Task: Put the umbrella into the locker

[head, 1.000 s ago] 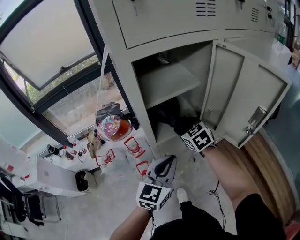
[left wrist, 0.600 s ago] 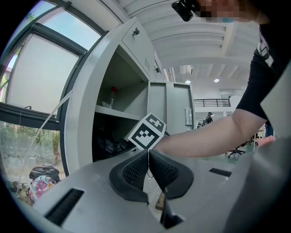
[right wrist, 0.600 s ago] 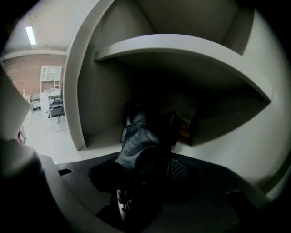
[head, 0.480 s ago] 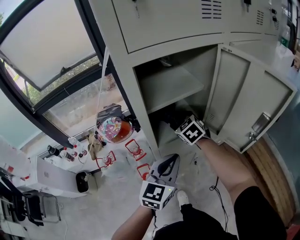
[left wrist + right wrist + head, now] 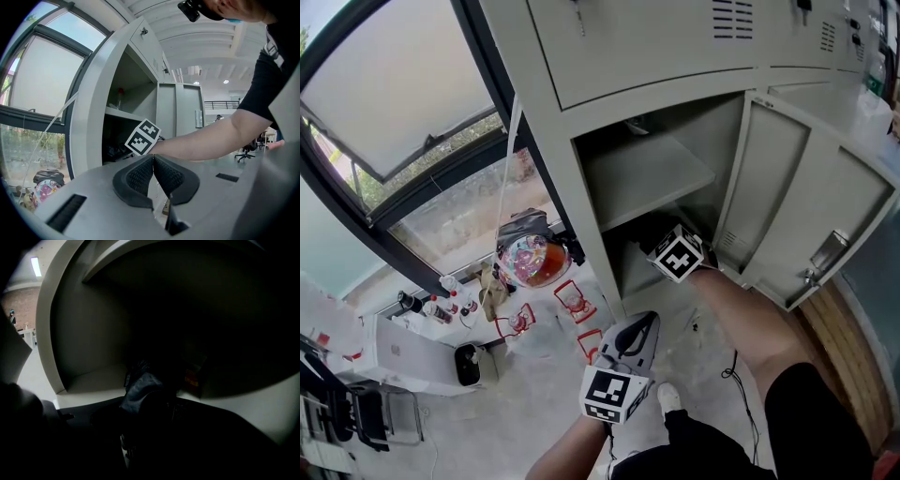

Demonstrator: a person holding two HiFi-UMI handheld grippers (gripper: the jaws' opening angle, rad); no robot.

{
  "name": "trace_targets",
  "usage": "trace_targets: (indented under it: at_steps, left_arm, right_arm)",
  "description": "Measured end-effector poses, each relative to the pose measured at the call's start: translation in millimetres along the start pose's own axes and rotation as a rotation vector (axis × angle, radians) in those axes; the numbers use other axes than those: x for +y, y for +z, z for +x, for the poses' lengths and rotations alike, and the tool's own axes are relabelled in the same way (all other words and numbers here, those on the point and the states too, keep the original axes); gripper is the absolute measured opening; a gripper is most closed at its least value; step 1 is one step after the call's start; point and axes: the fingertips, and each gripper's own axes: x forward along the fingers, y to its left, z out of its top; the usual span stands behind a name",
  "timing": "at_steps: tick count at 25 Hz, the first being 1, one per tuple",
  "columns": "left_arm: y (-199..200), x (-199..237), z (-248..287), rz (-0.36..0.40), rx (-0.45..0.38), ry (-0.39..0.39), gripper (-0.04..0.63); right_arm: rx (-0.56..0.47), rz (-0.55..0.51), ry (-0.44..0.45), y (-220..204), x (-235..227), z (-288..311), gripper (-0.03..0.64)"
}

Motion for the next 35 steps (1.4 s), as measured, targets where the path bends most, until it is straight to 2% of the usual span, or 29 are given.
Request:
trace_targets:
  at_steps: [19,35]
  left_arm:
    - [-9,12,-4,0.008,0.039,-0.008,0.018]
    - [-12,11,1,-0.002,0.041,-0.022,0.018]
  right_arm:
    - [0.072,-0.191,-0.021,3,-10,32,0.284]
    - [0.039,-0.188,-0.005,5,-15,41,0.312]
